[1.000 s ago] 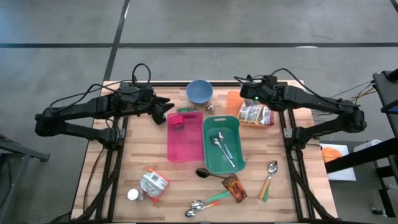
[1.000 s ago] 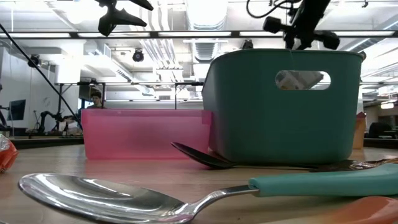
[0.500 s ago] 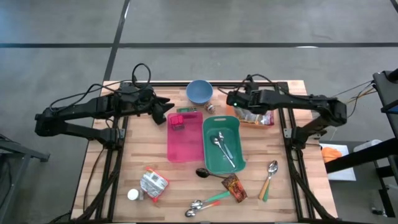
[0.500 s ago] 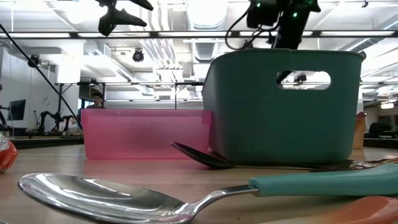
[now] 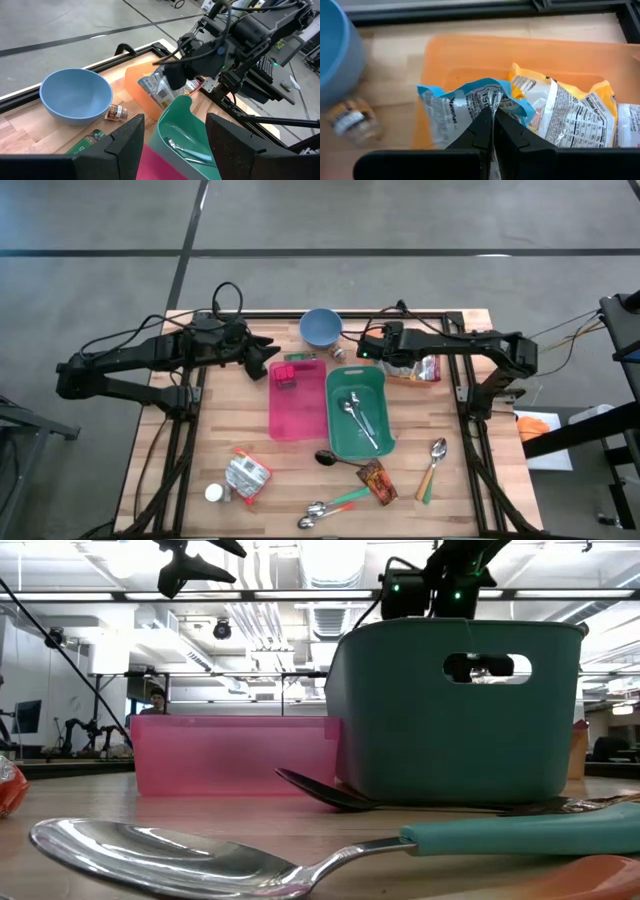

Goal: Pick & Place Food Item
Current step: Put the blue noodle pack into the orange bin

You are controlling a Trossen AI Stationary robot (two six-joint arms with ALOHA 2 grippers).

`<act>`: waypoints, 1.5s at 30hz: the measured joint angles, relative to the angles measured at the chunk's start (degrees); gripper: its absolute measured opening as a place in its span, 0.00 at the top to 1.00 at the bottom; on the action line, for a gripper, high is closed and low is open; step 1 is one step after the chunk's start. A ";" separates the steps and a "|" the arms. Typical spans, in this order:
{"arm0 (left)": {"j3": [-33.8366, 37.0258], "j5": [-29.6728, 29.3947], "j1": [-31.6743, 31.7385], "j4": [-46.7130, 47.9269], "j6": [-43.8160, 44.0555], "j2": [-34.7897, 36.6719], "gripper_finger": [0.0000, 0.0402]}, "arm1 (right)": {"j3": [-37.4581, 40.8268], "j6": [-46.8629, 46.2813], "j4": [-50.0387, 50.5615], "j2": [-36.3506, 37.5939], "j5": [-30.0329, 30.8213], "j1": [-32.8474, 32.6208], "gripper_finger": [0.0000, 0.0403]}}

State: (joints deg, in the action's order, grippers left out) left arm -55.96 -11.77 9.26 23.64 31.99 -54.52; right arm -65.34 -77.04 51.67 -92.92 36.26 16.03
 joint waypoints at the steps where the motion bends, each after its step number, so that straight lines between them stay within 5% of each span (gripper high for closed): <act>1: 0.00 0.00 -0.01 0.00 0.00 0.00 0.47 | 0.00 0.34 0.03 -0.63 -0.14 0.10 0.98; 45: 0.00 0.50 -0.04 0.42 3.02 0.00 0.47 | 2.84 11.15 -1.52 -3.19 -1.16 2.80 0.98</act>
State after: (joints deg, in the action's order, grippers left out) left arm -55.96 -11.27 9.21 24.05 35.00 -54.52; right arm -62.50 -65.89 50.15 -96.12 35.10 18.83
